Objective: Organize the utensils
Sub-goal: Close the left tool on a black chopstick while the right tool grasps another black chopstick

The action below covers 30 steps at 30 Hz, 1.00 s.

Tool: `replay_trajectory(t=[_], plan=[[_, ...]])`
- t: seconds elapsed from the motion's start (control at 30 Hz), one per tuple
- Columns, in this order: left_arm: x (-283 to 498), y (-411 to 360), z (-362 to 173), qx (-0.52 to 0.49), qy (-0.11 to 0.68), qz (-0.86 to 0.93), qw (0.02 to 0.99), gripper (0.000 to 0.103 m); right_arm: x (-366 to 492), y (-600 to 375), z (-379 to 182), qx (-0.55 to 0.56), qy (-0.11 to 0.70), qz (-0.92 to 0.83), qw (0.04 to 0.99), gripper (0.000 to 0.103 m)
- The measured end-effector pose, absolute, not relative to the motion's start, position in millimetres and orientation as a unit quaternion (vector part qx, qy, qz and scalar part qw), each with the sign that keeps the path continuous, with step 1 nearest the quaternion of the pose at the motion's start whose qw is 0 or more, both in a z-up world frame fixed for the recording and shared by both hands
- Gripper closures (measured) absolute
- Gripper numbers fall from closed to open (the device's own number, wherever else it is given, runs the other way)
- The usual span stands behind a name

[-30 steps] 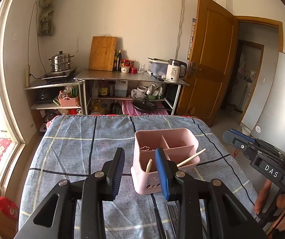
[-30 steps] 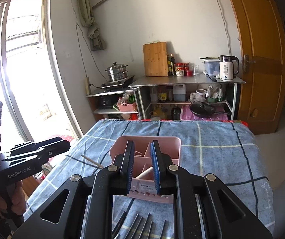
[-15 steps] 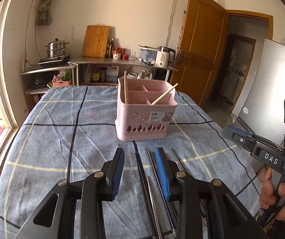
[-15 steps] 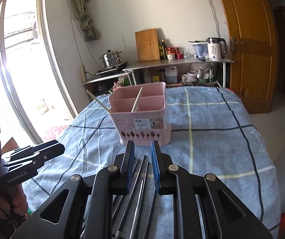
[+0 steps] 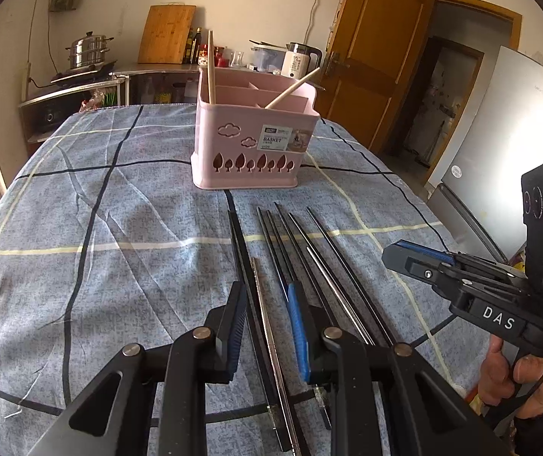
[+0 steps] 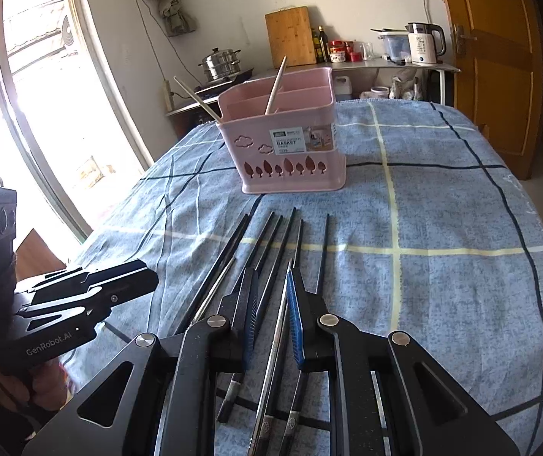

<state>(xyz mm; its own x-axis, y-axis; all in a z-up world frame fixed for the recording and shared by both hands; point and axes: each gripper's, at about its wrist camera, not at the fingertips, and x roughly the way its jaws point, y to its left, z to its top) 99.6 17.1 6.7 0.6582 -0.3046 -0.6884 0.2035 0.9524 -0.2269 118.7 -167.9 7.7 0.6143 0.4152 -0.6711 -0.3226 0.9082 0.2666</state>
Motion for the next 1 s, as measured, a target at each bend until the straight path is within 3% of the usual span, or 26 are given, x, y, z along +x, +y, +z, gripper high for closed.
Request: replay_trajectory(t=[1.0], plan=[[211.6,15.3,-37.4,-0.050,0.455,-0.095,0.884,0.080,201.4,-164.3,-34.9,0.039,0.458,0.152,0.875,0.087]])
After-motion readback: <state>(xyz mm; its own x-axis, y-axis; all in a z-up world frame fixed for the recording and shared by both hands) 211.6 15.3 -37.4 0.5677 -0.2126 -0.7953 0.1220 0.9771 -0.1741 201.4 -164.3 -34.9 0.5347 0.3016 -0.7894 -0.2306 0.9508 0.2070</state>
